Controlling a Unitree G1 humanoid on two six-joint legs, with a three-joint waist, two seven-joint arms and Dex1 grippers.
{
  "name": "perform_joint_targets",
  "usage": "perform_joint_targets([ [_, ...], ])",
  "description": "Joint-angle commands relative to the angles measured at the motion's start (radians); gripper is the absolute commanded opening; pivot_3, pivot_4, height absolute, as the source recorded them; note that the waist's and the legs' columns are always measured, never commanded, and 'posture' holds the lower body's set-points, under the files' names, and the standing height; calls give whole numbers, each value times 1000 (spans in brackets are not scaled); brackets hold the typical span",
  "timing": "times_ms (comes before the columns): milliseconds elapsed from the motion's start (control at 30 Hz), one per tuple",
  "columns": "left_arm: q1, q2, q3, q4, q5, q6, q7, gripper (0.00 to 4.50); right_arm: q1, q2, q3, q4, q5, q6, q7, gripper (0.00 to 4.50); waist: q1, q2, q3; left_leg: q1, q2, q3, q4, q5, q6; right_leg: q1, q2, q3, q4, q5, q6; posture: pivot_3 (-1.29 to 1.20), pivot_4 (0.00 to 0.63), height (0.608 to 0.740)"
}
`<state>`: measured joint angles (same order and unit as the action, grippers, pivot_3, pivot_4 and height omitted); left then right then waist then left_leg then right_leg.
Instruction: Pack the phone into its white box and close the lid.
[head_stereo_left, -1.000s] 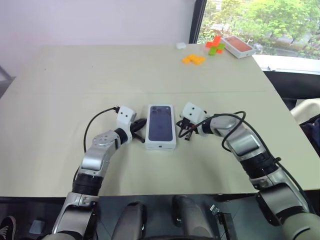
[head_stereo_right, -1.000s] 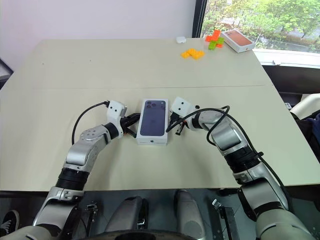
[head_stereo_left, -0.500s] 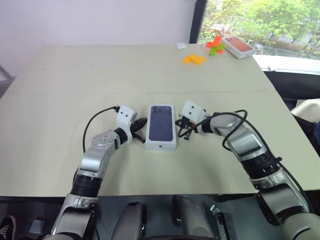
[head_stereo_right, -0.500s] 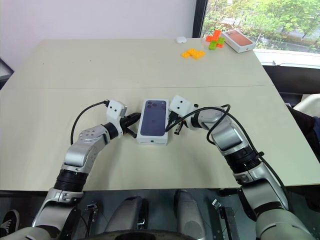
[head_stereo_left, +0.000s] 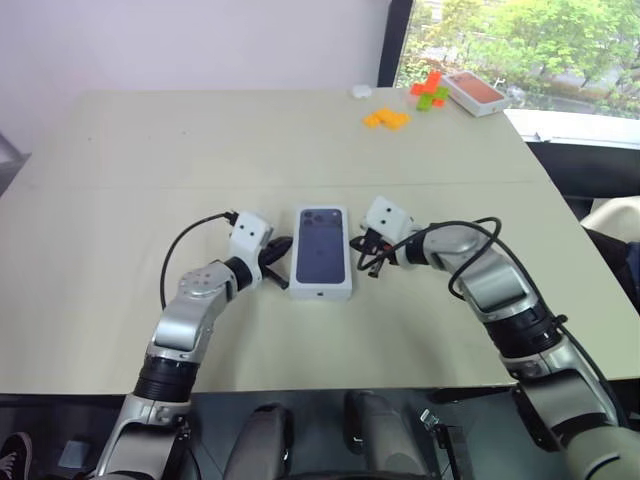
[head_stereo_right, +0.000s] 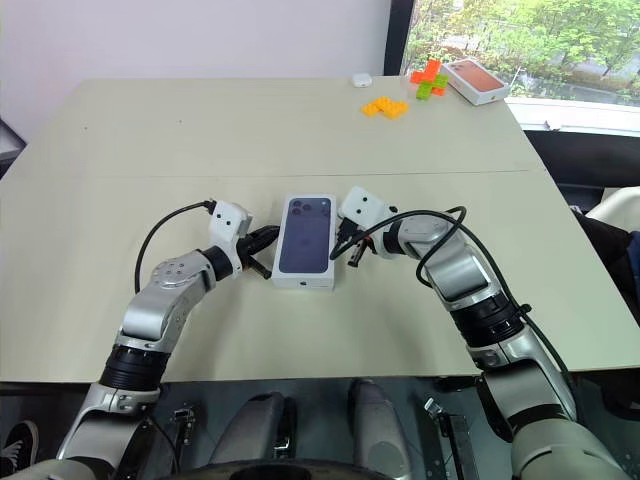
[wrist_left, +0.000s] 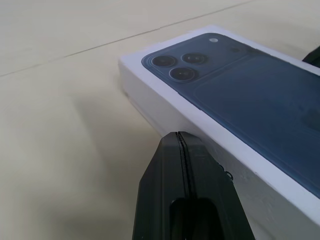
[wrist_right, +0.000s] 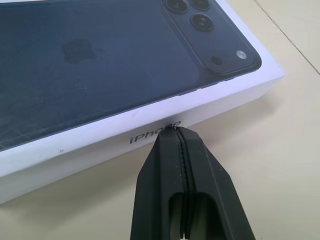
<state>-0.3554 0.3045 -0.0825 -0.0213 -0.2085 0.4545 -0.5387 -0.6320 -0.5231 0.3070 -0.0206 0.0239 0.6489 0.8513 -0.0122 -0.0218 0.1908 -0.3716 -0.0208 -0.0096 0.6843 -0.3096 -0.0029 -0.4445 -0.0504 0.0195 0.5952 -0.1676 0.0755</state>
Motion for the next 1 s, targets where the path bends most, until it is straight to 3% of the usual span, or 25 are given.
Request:
perform_joint_targets([
  [33, 7, -3, -21, -45, -6, -4, -21, 0, -1, 3, -1, -63, 20, 2, 17, 21, 0, 0, 0, 0, 0, 0, 0, 0, 0, 0, 0, 0, 0, 0, 0, 0, 150, 740],
  [467, 2, 6, -2, -6, 5, -17, -5, 0, 4, 0, 14, -47, -15, -11, 0, 21, 0, 0, 0, 0, 0, 0, 0, 0, 0, 0, 0, 0, 0, 0, 0, 0, 150, 740],
  [767, -113, 14, 74, -70, -77, 60, -3, 0, -62, -29, -94, -12, 51, -42, 33, 21, 0, 0, 0, 0, 0, 0, 0, 0, 0, 0, 0, 0, 0, 0, 0, 0, 150, 740],
  [1000, -262, -71, 44, 168, 6, -50, 71, 0, -143, 75, -103, 130, 23, -114, -83, 21, -1, 0, 0, 0, 0, 0, 0, 0, 0, 0, 1, 0, 0, 0, 0, 0, 150, 740],
])
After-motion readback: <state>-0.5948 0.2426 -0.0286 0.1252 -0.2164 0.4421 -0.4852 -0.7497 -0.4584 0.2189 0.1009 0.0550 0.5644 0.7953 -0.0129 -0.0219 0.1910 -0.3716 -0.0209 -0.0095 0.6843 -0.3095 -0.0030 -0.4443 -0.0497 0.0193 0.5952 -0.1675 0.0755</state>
